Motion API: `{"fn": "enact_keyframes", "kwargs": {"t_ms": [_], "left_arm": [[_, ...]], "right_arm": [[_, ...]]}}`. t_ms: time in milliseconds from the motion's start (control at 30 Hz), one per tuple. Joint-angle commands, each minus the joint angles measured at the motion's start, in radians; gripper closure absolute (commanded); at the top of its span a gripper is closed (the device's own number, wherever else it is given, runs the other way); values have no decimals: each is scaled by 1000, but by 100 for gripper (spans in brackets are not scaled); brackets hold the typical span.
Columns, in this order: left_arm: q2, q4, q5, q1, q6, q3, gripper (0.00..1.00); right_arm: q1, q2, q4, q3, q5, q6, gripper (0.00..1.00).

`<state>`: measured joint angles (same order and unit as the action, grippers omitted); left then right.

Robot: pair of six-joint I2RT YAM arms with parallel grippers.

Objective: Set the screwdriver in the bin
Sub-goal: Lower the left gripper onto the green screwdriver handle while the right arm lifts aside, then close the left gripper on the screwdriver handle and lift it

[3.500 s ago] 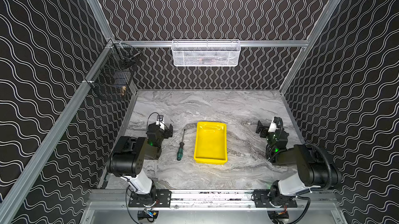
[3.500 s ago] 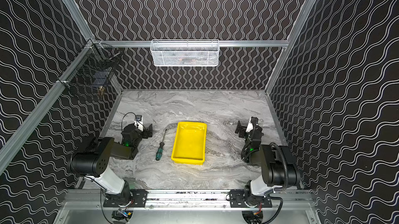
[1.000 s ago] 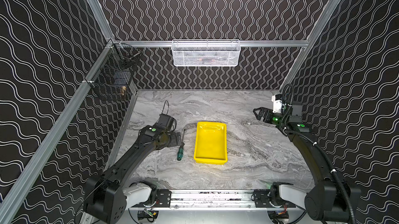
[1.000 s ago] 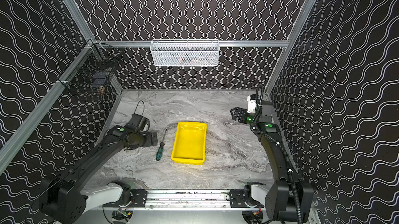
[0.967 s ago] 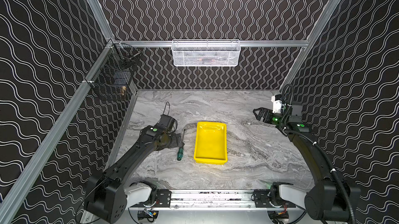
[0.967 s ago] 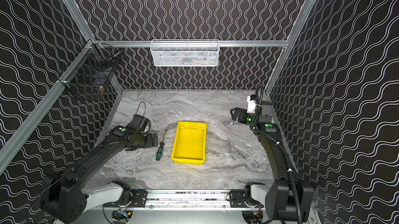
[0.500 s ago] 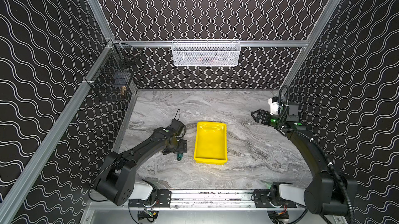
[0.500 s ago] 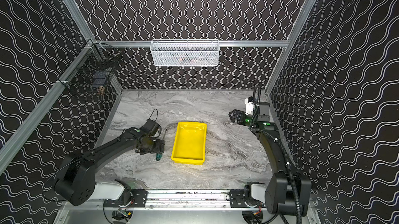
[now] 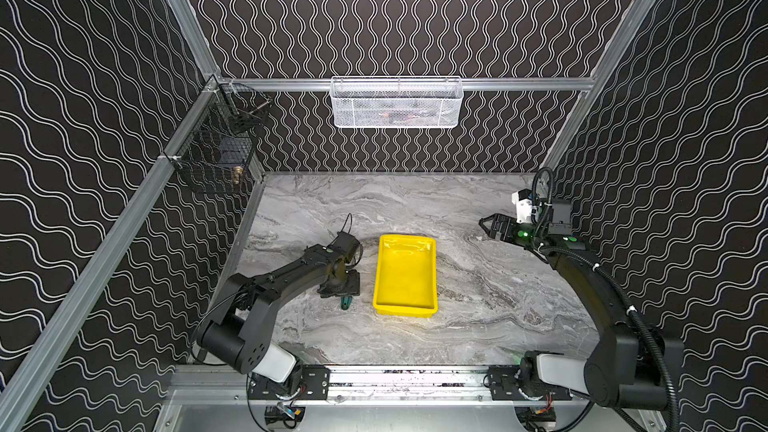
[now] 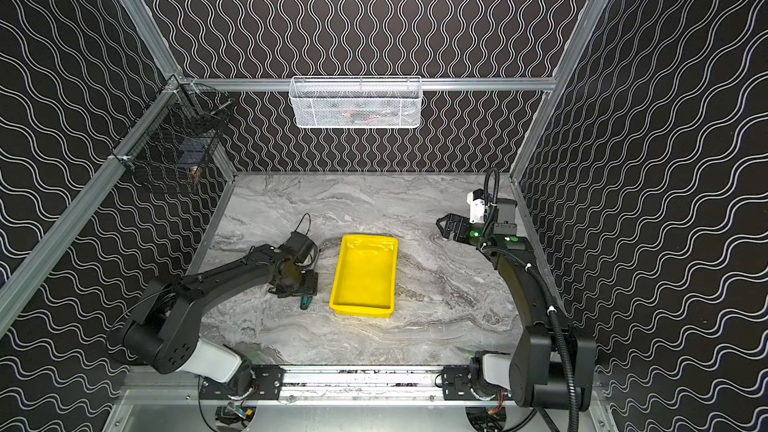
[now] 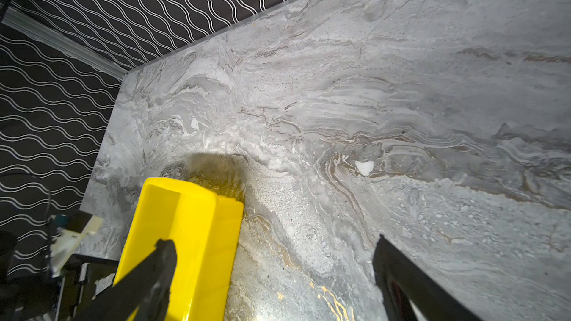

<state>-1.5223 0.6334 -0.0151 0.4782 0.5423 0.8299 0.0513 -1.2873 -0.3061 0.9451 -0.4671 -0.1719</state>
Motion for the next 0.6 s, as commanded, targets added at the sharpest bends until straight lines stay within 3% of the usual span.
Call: {"fn": "enact_keyframes", "kwargs": {"t_ms": [0,300,567], "left_arm": [[-15,-36,10,0,-12,1,35],[-45,-53,10,8,-5,8,53],[-56,-50,11,15,0,24,78]], "right_arm": [[-1,-1,34,-1,-36,-11,1],[-1,-7,30,-3,-67,-11,1],[-1,-2,19,-11,-111,-4,1]]}}
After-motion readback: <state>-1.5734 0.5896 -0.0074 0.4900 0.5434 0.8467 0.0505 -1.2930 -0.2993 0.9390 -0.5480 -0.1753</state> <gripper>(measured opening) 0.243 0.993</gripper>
